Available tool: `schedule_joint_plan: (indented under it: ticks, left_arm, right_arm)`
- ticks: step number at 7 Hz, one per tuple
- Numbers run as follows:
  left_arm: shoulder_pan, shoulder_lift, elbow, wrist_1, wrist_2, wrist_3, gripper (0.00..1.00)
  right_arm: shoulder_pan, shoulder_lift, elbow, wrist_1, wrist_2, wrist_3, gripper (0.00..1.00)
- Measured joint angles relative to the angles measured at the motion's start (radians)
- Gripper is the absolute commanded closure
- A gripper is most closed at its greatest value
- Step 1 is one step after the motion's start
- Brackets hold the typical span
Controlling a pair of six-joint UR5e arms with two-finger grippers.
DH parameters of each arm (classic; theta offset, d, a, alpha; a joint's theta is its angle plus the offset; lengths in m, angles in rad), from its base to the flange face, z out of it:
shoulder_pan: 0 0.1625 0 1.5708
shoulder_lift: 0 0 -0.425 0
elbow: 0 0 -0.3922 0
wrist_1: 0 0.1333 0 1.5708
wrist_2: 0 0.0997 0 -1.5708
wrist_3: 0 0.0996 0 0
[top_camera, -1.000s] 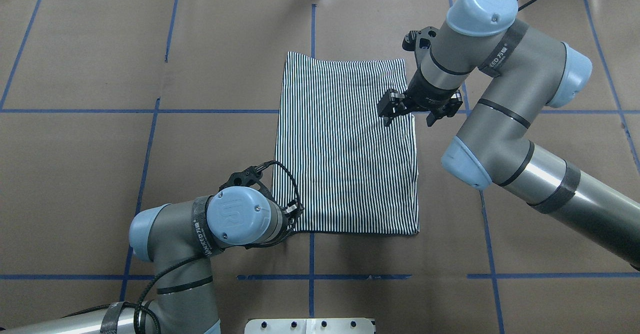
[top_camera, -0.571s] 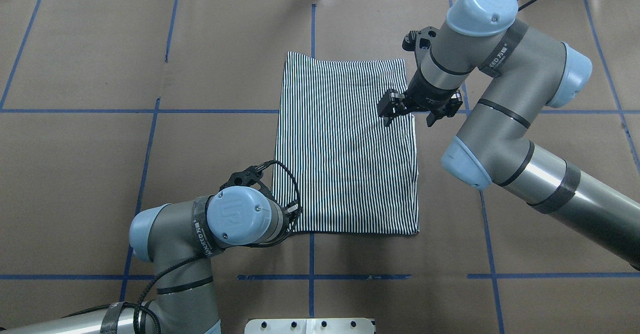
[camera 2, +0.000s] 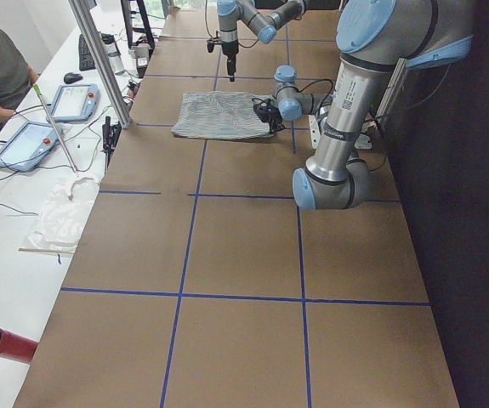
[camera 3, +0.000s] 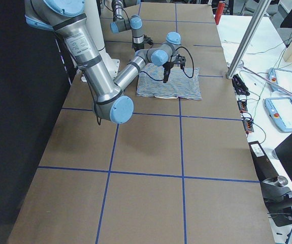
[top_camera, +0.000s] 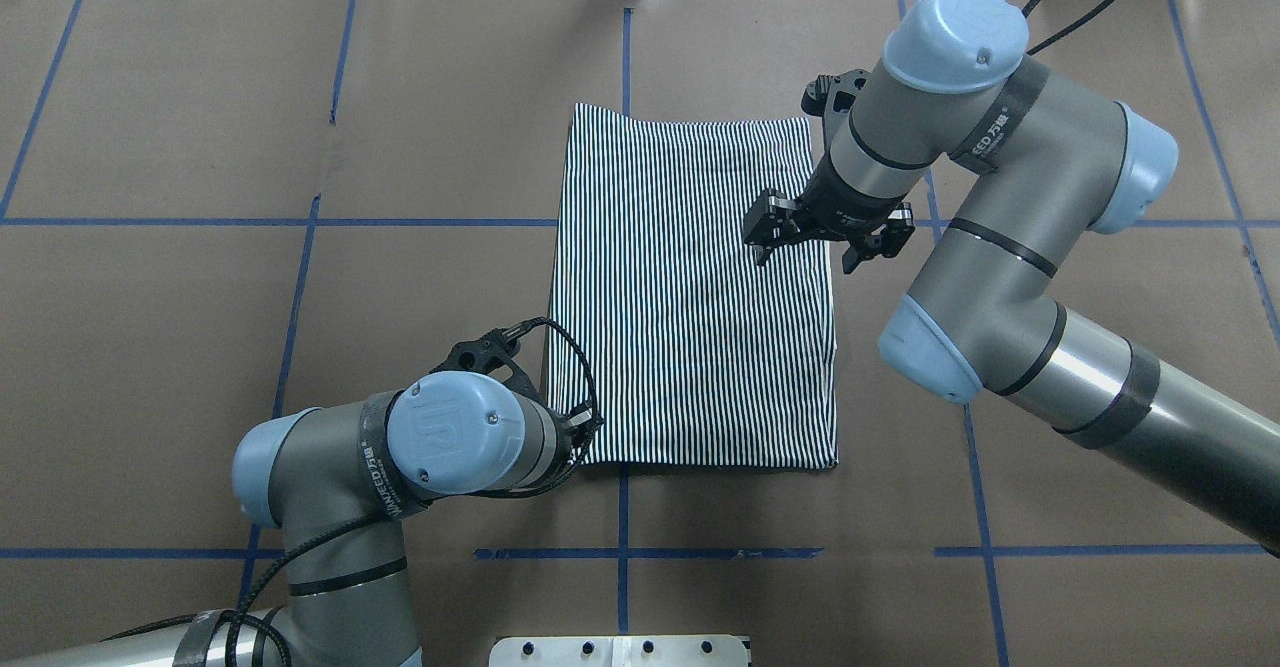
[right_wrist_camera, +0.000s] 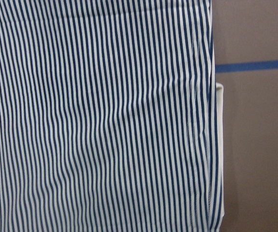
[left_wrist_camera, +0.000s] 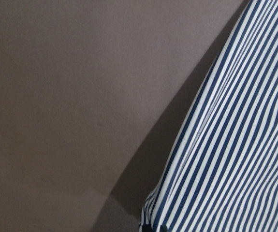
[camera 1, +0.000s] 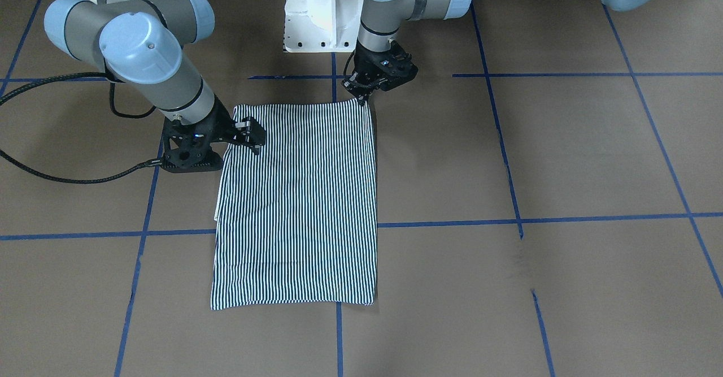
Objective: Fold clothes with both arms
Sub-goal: 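Move the right gripper to the shirt edge nearest the robot beside the left gripper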
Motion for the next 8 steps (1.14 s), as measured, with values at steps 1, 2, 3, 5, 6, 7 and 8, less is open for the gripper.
schedule_joint_plan:
  ticks: [1, 2, 3, 5, 6, 7, 8]
  left_arm:
    - [0.0, 0.003, -0.005, 0.0, -0.007, 0.001, 1.0]
    - [0.0, 0.004, -0.006, 0.0, -0.01, 0.001, 1.0]
    - [0.0, 0.004, -0.006, 0.0, -0.011, 0.003, 1.0]
    - [-0.002, 0.003, -0.006, -0.001, -0.011, 0.037, 1.0]
    - [-0.003, 0.003, -0.006, -0.002, -0.011, 0.049, 1.0]
    - [-0.004, 0.002, -0.006, -0.002, -0.012, 0.055, 1.0]
    - [-0.004, 0.002, -0.007, -0.003, -0.013, 0.057, 1.0]
  right_arm:
    - [-0.047, -0.002, 0.035, 0.001, -0.026, 0.152, 0.0]
    - [-0.11, -0.008, 0.073, 0.001, -0.084, 0.317, 0.0]
    - [-0.177, -0.017, 0.098, 0.002, -0.162, 0.464, 0.0]
    - [-0.286, -0.071, 0.115, 0.055, -0.311, 0.675, 0.0]
    - [-0.324, -0.105, 0.113, 0.087, -0.354, 0.715, 0.0]
    - [-0.34, -0.125, 0.109, 0.099, -0.373, 0.73, 0.0]
    - [-0.345, -0.138, 0.106, 0.1, -0.38, 0.735, 0.0]
